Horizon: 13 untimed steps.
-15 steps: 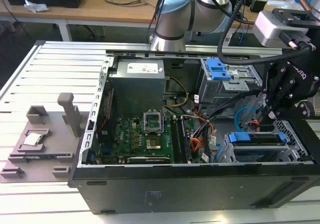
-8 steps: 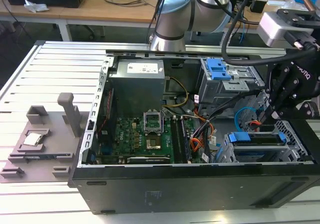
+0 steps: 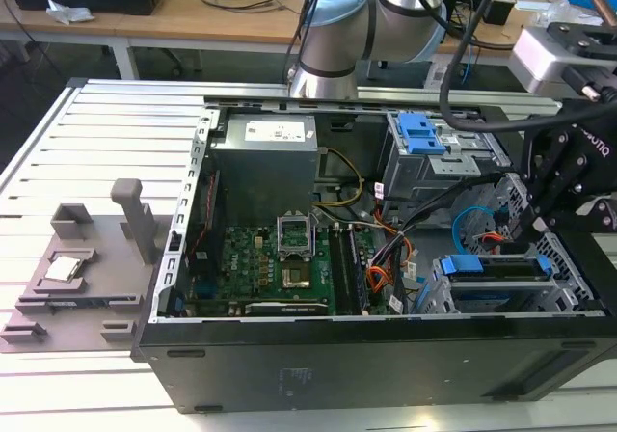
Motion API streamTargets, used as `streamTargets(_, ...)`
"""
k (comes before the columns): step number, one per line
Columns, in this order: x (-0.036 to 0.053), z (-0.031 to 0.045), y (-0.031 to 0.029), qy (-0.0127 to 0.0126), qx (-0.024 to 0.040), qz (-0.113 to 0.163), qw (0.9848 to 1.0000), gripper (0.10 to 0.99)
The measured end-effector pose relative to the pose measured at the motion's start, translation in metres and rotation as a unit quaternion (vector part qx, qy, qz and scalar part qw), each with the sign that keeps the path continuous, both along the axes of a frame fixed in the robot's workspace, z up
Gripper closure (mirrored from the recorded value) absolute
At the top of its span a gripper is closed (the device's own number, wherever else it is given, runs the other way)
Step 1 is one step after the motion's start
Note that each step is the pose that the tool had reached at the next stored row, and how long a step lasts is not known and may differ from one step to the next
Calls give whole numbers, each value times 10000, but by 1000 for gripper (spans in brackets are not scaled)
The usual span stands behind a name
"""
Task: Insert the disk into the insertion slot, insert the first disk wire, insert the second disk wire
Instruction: 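Insert the disk into the insertion slot, then insert the first disk wire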
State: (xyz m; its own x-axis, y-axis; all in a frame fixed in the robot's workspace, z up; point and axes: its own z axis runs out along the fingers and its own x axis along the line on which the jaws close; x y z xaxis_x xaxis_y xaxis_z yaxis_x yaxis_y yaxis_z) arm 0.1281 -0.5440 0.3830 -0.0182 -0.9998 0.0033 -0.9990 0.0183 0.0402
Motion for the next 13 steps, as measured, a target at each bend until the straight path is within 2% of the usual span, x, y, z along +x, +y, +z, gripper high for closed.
streamTargets(5, 1, -71, -12, 0, 0, 0, 10000, 980)
streamTargets(13, 4, -79, -12, 0, -1, 0, 10000, 980)
